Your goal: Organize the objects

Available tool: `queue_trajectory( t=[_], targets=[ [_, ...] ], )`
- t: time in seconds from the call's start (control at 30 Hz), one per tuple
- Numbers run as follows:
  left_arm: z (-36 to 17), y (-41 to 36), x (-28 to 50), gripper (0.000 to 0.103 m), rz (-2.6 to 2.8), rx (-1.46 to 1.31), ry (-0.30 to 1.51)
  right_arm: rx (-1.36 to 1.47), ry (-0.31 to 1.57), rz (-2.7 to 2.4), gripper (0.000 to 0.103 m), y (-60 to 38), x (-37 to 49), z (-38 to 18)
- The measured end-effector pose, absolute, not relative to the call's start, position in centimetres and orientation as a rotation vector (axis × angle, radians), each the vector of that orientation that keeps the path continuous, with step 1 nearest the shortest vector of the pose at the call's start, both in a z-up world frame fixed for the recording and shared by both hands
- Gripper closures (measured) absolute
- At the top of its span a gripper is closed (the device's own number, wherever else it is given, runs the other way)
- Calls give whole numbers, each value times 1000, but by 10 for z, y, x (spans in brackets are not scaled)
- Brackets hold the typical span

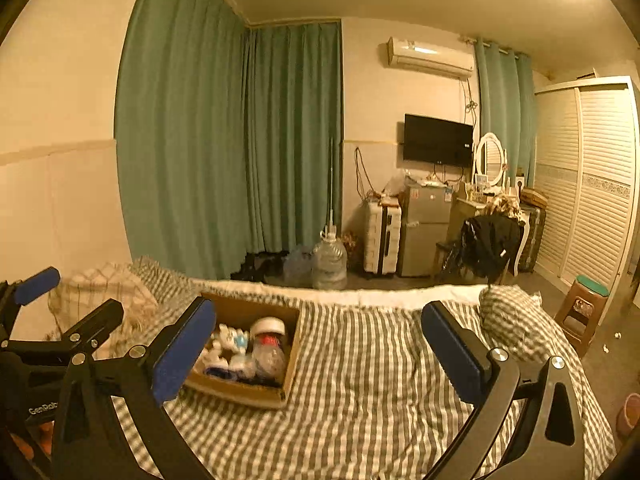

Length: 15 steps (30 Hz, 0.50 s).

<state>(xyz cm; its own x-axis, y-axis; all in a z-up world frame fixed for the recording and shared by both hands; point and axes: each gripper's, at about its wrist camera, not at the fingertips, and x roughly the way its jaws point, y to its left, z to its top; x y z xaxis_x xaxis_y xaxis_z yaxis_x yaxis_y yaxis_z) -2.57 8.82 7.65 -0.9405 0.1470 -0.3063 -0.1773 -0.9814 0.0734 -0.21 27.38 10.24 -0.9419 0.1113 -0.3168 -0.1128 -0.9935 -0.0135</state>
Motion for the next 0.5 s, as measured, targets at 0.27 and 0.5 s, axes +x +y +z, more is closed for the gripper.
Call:
queue_trajectory(
  t=[0.27,0.5],
  targets=[
    [30,80,-34,0,2950,-516,72,-433,-131,3005,0,258,-13,39],
    [10,72,-44,0,2934,-574,-15,-494,-63,3015,0,268,-29,21]
  ],
)
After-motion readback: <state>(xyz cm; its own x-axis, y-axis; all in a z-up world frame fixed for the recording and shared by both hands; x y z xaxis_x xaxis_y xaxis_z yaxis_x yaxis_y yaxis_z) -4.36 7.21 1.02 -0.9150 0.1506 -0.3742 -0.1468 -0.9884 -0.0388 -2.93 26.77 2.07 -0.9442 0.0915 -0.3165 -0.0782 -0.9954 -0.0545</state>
